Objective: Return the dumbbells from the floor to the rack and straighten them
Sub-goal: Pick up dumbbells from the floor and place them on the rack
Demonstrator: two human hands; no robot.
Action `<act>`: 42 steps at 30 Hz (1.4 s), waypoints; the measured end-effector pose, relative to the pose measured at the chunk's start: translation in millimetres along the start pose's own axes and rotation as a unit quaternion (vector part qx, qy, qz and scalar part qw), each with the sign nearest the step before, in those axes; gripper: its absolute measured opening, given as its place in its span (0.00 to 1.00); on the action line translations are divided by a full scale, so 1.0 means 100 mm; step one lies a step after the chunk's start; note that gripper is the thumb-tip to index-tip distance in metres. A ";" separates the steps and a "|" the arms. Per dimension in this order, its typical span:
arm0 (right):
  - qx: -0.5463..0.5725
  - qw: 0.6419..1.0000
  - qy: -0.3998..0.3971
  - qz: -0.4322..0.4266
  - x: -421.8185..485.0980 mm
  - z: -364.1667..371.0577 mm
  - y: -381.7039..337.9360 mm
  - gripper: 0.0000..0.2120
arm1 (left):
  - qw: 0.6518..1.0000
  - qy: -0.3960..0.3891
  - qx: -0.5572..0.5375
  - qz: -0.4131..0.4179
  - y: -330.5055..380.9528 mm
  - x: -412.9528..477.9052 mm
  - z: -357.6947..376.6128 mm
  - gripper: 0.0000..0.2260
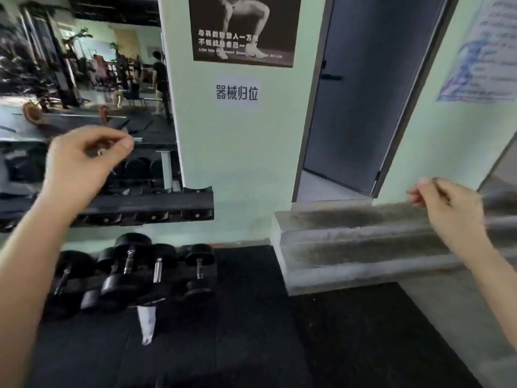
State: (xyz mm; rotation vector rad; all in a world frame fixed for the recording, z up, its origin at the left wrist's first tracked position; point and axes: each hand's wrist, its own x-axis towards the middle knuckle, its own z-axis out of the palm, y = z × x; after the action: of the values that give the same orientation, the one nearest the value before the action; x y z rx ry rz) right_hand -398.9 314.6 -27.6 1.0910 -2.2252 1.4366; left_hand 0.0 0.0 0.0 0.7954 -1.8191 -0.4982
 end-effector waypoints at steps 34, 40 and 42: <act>-0.209 0.591 -0.779 -0.001 -2.56 5.85 0.18 0.21 | 0.627 -0.114 0.093 -0.765 -3.71 -3.21 0.88 0.12; -0.213 0.494 -0.839 -0.086 -2.86 6.55 0.43 0.21 | 0.542 -0.007 0.050 -0.839 -4.03 -3.62 1.23 0.15; -0.214 0.469 -0.850 -0.106 -3.04 6.81 0.53 0.21 | 0.515 0.077 0.002 -0.854 -4.17 -3.71 1.39 0.14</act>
State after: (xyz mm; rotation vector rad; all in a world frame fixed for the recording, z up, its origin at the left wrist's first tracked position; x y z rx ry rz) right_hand -120.1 -130.4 -559.9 2.9925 -2.5007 -1.2264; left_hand 79.7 -26.6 -569.0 2.4040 -0.1968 -1.5072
